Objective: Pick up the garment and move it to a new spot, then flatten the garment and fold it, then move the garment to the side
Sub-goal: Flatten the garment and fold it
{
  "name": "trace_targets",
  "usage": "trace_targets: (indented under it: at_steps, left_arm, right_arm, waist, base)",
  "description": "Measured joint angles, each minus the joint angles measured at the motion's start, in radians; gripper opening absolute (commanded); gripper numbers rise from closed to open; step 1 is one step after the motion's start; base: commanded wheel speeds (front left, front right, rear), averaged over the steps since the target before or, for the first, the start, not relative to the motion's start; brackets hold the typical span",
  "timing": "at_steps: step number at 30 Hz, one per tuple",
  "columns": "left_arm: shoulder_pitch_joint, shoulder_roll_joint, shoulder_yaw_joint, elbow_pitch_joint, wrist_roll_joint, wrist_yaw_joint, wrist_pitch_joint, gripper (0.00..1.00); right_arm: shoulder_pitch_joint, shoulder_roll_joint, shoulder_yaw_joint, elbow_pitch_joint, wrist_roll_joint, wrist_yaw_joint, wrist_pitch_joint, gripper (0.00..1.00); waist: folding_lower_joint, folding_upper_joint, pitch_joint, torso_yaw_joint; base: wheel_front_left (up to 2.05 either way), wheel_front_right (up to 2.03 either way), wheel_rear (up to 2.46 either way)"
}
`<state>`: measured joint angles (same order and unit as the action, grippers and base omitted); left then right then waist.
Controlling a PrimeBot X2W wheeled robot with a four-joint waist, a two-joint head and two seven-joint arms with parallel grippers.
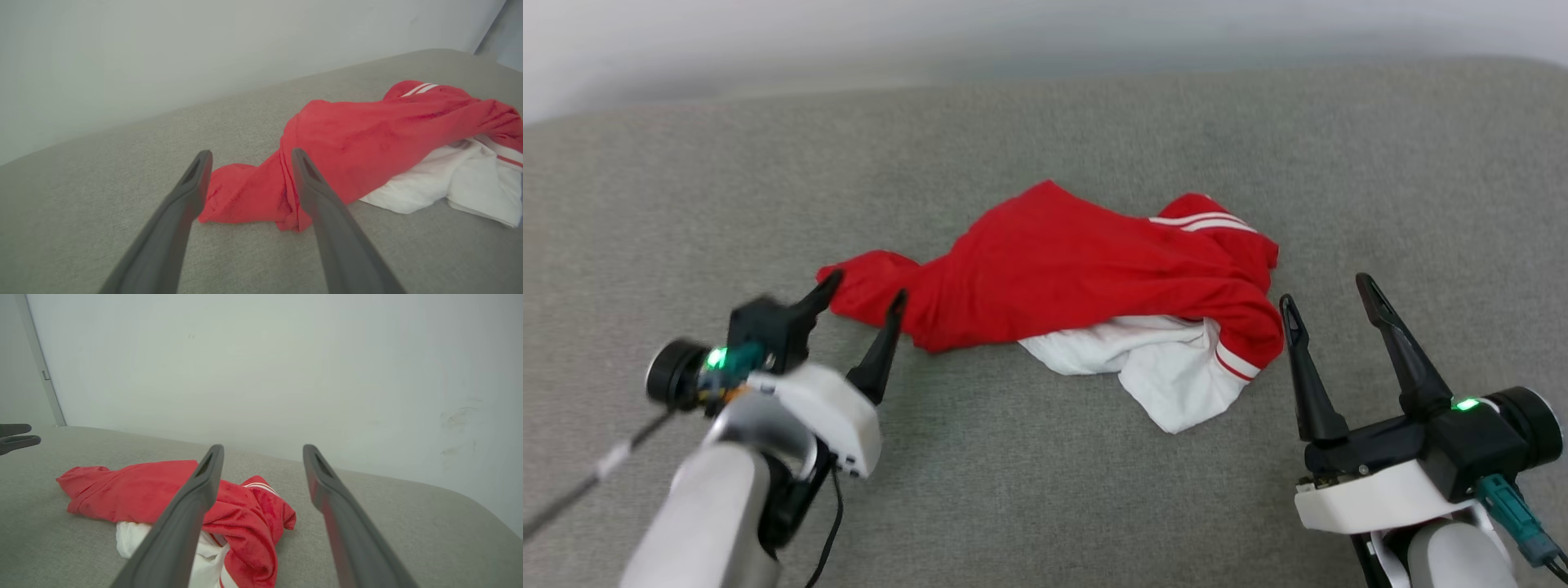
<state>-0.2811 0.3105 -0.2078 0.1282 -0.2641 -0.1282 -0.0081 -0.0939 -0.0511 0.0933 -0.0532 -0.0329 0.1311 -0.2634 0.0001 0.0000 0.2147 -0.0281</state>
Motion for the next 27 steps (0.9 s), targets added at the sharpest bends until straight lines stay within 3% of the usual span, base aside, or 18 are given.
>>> trace_targets:
  at_steps: [5, 8, 14, 20, 21, 22, 23, 27]
  left_arm:
    - [-0.210, 0.168, -0.195, -0.003, -0.206, -0.001, 0.282, 1.00]
    - [-0.317, 0.253, -0.260, -0.005, -0.346, -0.001, 0.450, 1.00]
    - [-0.435, 0.358, -0.365, 0.003, -0.526, -0.001, 0.668, 1.00]
    - [-0.473, 0.406, -0.452, 0.046, -0.589, -0.001, 0.745, 1.00]
    - [-0.477, 0.410, -0.464, 0.054, -0.595, -0.001, 0.745, 0.64]
    - [-0.479, 0.412, -0.473, 0.061, -0.601, -0.001, 0.744, 0.15]
    - [-0.482, 0.413, -0.488, 0.064, -0.607, -0.001, 0.736, 0.00]
    - [-0.479, 0.406, -0.514, 0.096, -0.620, -0.001, 0.659, 0.00]
  right_arm:
    - [-0.022, 0.000, -0.002, -0.006, 0.006, 0.000, 0.000, 1.00]
    - [-0.037, 0.000, 0.002, -0.007, 0.008, 0.000, 0.000, 1.00]
    - [-0.062, 0.000, 0.013, 0.002, 0.023, 0.000, 0.000, 1.00]
    - [-0.071, 0.000, 0.022, 0.007, 0.031, 0.000, 0.000, 1.00]
    - [-0.071, 0.000, 0.021, 0.007, 0.031, 0.000, 0.000, 1.00]
    - [-0.071, 0.000, 0.021, 0.009, 0.032, 0.000, 0.000, 1.00]
    - [-0.071, 0.000, 0.021, 0.011, 0.032, 0.000, 0.000, 1.00]
    - [-0.071, 0.000, 0.022, 0.020, 0.028, 0.000, 0.000, 1.00]
  waist:
    - [0.0001, 0.0000, 0.083, -0.026]
    - [0.0001, 0.0000, 0.128, -0.044]
    - [0.0001, 0.0000, 0.185, -0.090]
    - [0.0000, 0.0000, 0.206, -0.130]
    - [0.0001, 0.0000, 0.207, -0.134]
    - [0.0001, 0.0000, 0.207, -0.136]
    - [0.0001, 0.0000, 0.206, -0.138]
    - [0.0000, 0.0000, 0.190, -0.138]
  base:
    - [0.00, 0.00, 0.00]
    - [0.00, 0.00, 0.00]
    - [0.00, 0.00, 0.00]
    - [0.00, 0.00, 0.00]
    - [0.00, 0.00, 0.00]
    - [0.00, 0.00, 0.00]
    - [0.00, 0.00, 0.00]
    - [0.00, 0.00, 0.00]
